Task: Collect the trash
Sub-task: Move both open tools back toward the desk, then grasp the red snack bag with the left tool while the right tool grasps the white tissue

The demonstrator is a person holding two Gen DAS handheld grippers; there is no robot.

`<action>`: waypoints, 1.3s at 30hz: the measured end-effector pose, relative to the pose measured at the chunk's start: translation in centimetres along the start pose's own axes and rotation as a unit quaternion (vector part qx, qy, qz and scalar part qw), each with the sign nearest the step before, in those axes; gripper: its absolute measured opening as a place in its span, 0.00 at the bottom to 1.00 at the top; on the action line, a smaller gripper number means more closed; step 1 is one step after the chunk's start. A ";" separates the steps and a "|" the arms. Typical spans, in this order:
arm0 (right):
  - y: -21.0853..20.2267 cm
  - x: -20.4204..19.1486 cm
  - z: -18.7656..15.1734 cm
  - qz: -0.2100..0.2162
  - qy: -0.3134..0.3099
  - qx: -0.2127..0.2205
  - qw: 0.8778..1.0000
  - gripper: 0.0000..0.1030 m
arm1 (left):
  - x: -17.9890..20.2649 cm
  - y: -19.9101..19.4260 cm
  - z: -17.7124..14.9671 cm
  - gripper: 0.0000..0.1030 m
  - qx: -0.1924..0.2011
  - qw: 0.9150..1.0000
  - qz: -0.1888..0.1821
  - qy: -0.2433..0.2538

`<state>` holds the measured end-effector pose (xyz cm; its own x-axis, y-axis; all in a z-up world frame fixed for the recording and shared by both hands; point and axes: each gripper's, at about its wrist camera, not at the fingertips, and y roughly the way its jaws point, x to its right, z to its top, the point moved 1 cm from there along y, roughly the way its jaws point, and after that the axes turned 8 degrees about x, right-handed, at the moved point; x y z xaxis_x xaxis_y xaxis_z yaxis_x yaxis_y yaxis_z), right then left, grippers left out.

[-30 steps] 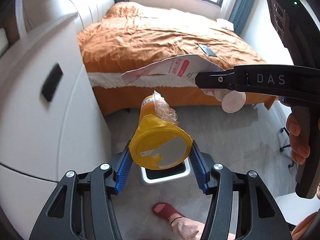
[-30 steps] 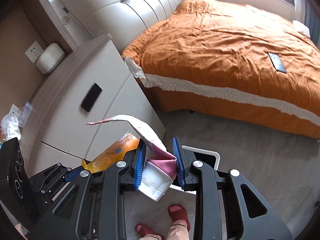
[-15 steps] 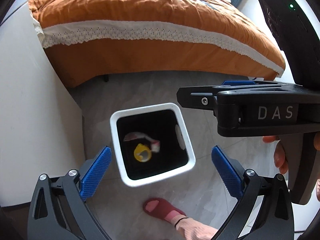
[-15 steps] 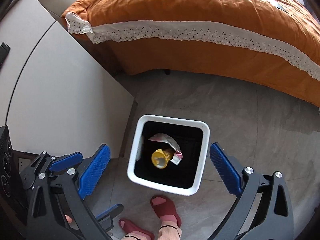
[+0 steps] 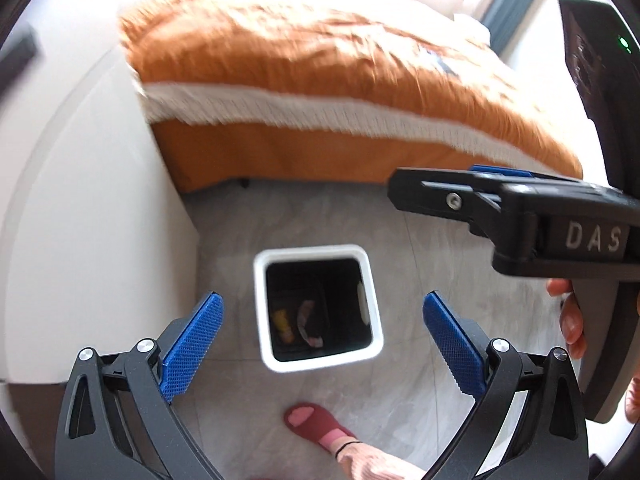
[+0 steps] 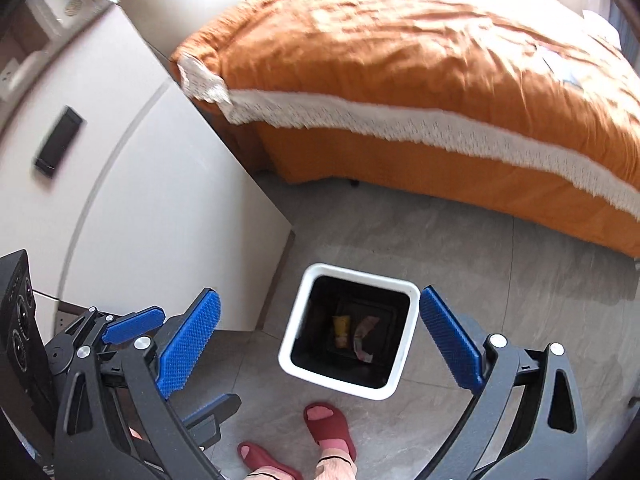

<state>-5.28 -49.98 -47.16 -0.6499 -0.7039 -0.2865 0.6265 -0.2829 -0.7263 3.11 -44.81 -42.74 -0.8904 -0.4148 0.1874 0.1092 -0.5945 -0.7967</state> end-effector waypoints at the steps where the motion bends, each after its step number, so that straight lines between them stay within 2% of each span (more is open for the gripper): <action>1: -1.3 -0.9 0.8 0.002 -0.012 0.011 1.000 0.97 | -0.2 -1.8 0.7 0.95 0.012 1.000 0.008 -0.007; 6: -8.7 -7.2 4.9 0.027 -0.089 0.095 0.991 0.97 | -1.0 -11.9 3.7 0.95 0.074 0.994 0.064 -0.041; 8: -11.4 -10.3 6.3 0.059 -0.127 0.121 0.983 0.97 | -1.5 -16.0 4.3 0.95 0.098 0.989 0.095 -0.055; 12: -15.6 -16.5 8.3 0.139 -0.183 0.156 0.961 0.97 | -3.2 -23.9 5.0 0.95 0.143 0.972 0.162 -0.094; 14: -17.2 -19.7 8.9 0.176 -0.211 0.167 0.947 0.97 | -3.9 -27.1 4.9 0.95 0.163 0.961 0.198 -0.105; 17: -19.0 -24.5 9.4 0.220 -0.256 0.179 0.924 0.97 | -5.9 -32.0 3.8 0.95 0.190 0.936 0.268 -0.129; 22: -21.1 -32.4 8.3 0.301 -0.320 0.168 0.882 0.97 | -9.5 -37.9 0.5 0.95 0.205 0.897 0.350 -0.176; 26: -22.2 -37.7 6.3 0.335 -0.352 0.162 0.859 0.97 | -12.6 -42.7 -3.3 0.95 0.214 0.870 0.392 -0.208; 30: -22.5 -42.8 4.2 0.351 -0.372 0.143 0.847 0.97 | -15.7 -45.9 -7.1 0.95 0.216 0.852 0.416 -0.234; 34: -21.6 -47.3 2.0 0.354 -0.391 0.112 0.842 0.97 | -19.4 -47.8 -10.0 0.95 0.210 0.843 0.426 -0.254; 39: -19.0 -52.1 -0.9 0.326 -0.426 0.075 0.841 0.97 | -24.3 -47.7 -13.2 0.95 0.178 0.844 0.427 -0.271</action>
<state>16.29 -7.34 -19.03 0.3565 -0.9343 0.0055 0.8185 0.3094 -0.4841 13.66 2.73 -16.90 -0.0976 -0.9936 -0.0565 0.8212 -0.0483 -0.5687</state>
